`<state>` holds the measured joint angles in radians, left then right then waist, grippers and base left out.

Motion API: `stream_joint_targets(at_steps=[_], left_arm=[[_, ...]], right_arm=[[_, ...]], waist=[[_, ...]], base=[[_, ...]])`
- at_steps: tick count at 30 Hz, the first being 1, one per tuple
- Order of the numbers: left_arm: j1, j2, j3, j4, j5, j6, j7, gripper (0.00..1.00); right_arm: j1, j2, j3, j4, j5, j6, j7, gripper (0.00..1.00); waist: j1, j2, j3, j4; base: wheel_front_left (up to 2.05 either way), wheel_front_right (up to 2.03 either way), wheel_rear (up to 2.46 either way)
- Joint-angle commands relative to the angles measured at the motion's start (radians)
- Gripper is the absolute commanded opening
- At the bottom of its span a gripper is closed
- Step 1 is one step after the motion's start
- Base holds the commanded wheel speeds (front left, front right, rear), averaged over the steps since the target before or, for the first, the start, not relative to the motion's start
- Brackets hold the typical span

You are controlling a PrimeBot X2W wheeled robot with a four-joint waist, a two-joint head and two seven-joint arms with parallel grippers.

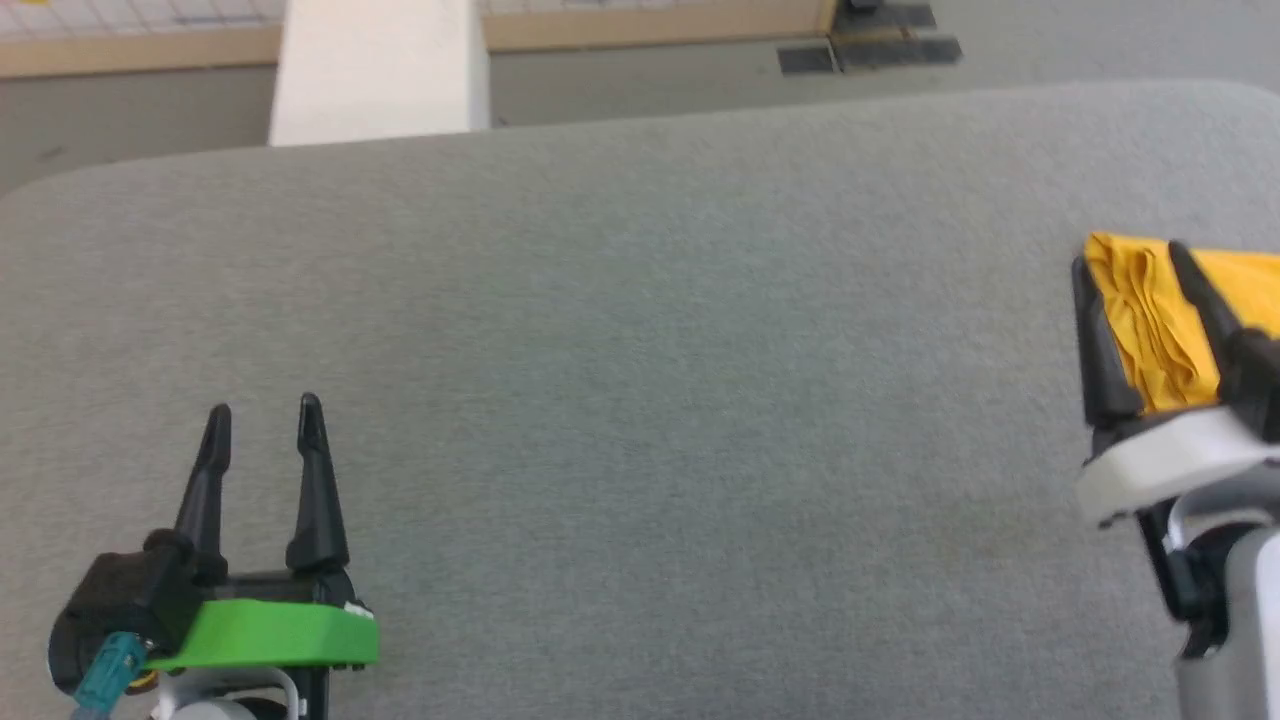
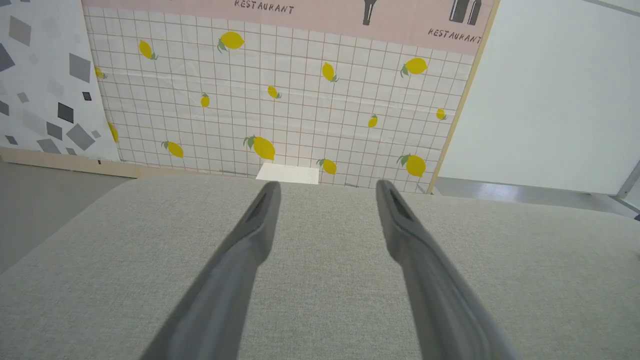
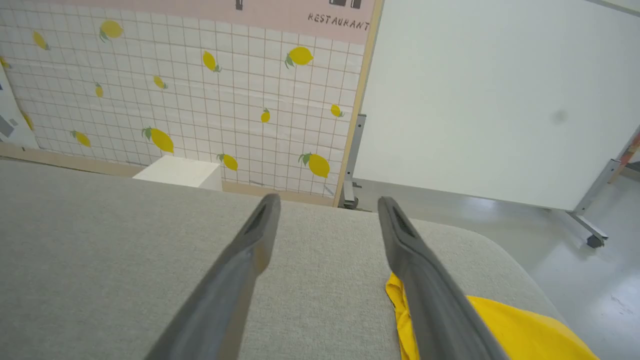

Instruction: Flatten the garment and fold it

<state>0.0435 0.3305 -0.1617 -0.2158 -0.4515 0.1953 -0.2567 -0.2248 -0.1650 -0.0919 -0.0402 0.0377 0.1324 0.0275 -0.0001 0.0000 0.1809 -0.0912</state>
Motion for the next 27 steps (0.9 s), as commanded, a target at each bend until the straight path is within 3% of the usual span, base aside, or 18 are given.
stream_joint_targets(at_steps=[1, 12, 27], left_arm=[[0.015, -0.009, 0.000, 0.008, 0.002, -0.001, -0.004, 1.00], [0.069, -0.032, -0.044, 0.076, 0.034, 0.007, -0.005, 1.00], [0.108, -0.065, -0.066, 0.134, 0.044, -0.023, -0.005, 1.00]], right_arm=[[0.034, 0.017, 0.007, -0.023, 0.001, -0.002, 0.001, 1.00], [0.216, 0.108, 0.016, -0.088, -0.056, -0.002, -0.064, 1.00], [0.283, 0.115, -0.028, 0.110, 0.048, -0.002, -0.204, 1.00]], waist=[[0.0001, 0.0000, -0.070, 0.067], [0.0001, 0.0000, -0.138, 0.092], [0.0001, 0.0000, -0.176, 0.101]], base=[[0.00, 0.00, 0.00], [0.00, 0.00, 0.00], [0.00, 0.00, 0.00]])
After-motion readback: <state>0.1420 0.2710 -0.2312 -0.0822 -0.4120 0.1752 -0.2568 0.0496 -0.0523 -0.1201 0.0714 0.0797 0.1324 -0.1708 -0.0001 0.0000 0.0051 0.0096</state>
